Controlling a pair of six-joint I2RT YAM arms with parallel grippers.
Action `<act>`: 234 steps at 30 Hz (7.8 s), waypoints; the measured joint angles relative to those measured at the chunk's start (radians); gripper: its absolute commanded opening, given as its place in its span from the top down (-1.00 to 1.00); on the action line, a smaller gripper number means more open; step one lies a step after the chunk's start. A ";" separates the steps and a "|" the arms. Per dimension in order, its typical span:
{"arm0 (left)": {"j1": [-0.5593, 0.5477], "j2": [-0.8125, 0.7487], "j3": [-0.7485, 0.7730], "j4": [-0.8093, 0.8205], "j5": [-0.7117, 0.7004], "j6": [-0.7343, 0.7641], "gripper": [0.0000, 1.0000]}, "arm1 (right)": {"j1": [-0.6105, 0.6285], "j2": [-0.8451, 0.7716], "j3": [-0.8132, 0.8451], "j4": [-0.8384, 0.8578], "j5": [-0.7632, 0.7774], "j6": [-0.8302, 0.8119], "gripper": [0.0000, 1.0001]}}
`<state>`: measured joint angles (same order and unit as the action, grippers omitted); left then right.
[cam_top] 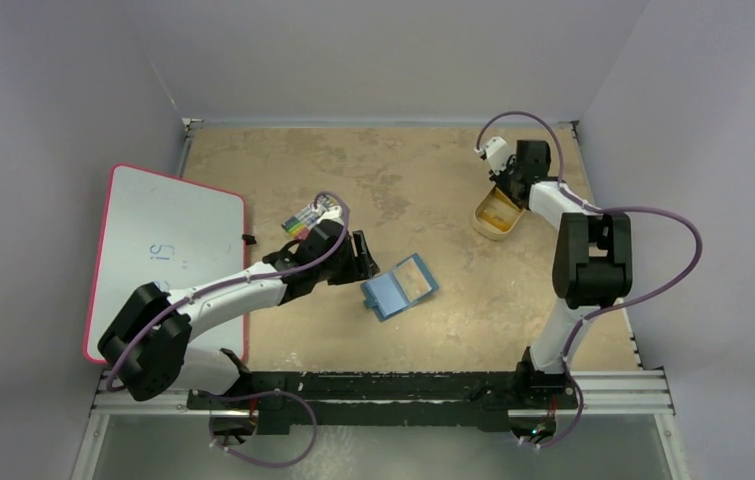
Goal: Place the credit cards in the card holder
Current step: Pick up the credit card from the storage box, then insert the credit card into the card holder.
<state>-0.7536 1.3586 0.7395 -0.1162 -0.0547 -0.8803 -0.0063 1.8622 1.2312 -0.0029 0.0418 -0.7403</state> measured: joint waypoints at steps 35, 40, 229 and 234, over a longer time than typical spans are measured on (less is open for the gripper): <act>0.000 0.040 -0.049 0.002 0.011 -0.077 0.15 | 0.196 -0.501 -0.049 -0.071 -0.559 0.964 1.00; 0.001 0.089 -0.050 0.051 0.057 -0.082 0.10 | 0.238 -0.494 -0.224 -0.034 -0.607 1.103 1.00; -0.035 0.188 -0.058 0.055 -0.013 -0.184 1.00 | 0.480 -0.336 -0.797 0.517 -0.559 1.479 1.00; -0.035 0.188 -0.058 0.055 -0.013 -0.184 1.00 | 0.486 -0.378 -0.768 0.417 -0.541 1.443 0.96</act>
<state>-0.7887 1.5463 0.6819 -0.0608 -0.0681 -1.0641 0.4801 1.4841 0.4637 0.4145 -0.4992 0.7029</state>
